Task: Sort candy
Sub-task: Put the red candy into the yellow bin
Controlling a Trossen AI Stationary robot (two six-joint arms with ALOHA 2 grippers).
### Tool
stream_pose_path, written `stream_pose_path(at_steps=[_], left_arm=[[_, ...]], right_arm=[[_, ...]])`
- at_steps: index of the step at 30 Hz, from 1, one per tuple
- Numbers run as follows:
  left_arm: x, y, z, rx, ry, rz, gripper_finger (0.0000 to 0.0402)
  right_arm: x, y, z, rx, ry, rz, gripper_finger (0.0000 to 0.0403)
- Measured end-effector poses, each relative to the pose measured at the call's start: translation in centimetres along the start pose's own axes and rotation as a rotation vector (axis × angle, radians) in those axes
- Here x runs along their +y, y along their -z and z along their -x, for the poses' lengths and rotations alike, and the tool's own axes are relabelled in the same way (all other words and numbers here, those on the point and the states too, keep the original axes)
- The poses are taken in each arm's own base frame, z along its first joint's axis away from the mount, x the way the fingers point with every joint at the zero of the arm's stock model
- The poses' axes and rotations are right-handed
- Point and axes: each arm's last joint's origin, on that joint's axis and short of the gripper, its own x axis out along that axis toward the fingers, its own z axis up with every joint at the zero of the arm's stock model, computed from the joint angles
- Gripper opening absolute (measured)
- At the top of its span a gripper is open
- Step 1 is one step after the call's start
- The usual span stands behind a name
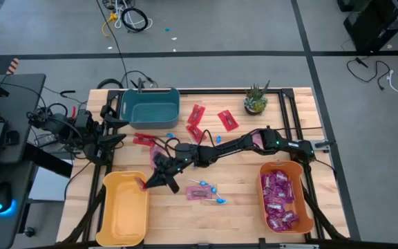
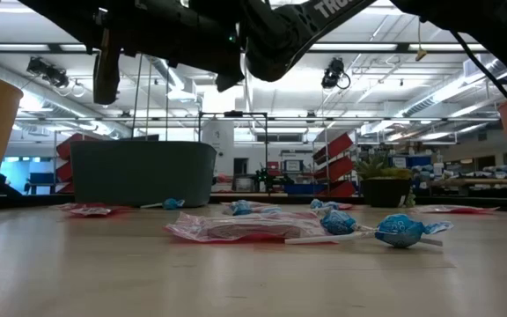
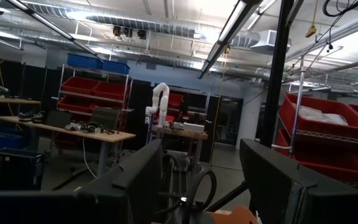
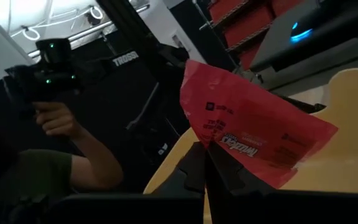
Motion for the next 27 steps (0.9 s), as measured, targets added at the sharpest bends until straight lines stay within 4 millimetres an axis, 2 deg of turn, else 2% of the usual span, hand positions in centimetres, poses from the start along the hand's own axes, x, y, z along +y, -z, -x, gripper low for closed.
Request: stream_pose_path(at_steps=[10, 27], left_arm=[[0.0, 0.1, 0.0, 0.01, 0.0, -0.007, 0.0218], [0.0, 0.4, 0.0, 0.032, -0.01, -0.02, 0.0218]], right_arm=[[-0.6, 0.6, 0.0, 0.027, 0.107, -0.032, 0.0], [-1.2, 1.2, 0.2, 0.074, 0.182, -0.043, 0.0004]])
